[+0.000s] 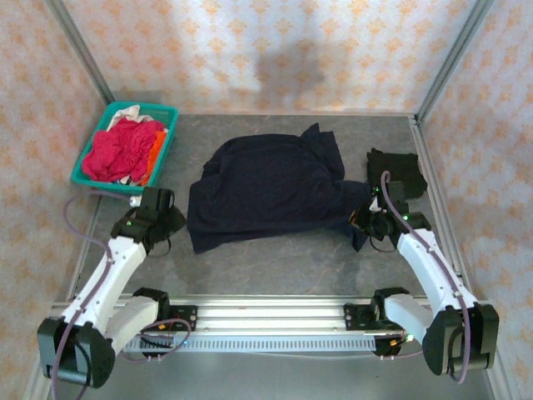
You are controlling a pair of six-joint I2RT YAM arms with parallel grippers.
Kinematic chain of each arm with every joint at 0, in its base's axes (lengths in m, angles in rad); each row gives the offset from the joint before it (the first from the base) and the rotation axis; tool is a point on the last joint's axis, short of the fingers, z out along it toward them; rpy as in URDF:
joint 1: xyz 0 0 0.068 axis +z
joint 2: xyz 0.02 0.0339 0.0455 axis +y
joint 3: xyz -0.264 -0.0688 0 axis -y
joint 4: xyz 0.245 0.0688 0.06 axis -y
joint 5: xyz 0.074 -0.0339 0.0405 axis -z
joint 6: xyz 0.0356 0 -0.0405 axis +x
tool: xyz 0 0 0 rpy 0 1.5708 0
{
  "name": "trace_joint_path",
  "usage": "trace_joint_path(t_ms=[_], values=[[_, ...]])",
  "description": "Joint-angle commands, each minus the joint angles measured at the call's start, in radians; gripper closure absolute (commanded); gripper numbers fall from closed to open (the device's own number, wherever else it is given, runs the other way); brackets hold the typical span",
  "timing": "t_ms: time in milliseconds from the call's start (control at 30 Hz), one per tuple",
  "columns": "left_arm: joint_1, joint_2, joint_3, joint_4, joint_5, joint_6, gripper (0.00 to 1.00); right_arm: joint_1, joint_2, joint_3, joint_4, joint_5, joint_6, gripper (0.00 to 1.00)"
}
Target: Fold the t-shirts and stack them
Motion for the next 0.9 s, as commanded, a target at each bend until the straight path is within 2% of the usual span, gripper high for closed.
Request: trace_joint_path(t_ms=[0,133,233,367,500,667,867], values=[[-0.008,-0.031,-0.092,0.026,0.065,-0.136,0.51,0.007,0.006,0.018,0.022,-0.006,0.001,1.0],[-0.05,0.018,-0.169,0.141,0.17,-0.231,0.51,0.008,0.007,0.022,0.024,-0.009,0.003,1.0],[-0.103,0.035,-0.195,0.182,0.169,-0.282,0.53,0.009,0.003,0.019,0.017,-0.007,0.005,1.0],[-0.128,0.066,-0.212,0.207,0.16,-0.311,0.56,0.009,-0.001,0.007,0.025,-0.008,0.012,1.0],[-0.13,0.094,-0.206,0.225,0.144,-0.304,0.58,0.008,0.001,0.003,0.031,-0.009,0.014,1.0],[-0.132,0.164,-0.208,0.294,0.175,-0.319,0.61,0.009,0.003,0.01,0.02,-0.009,0.008,1.0],[-0.133,0.191,-0.213,0.296,0.176,-0.323,0.63,0.009,-0.003,0.008,0.014,-0.003,0.008,1.0]])
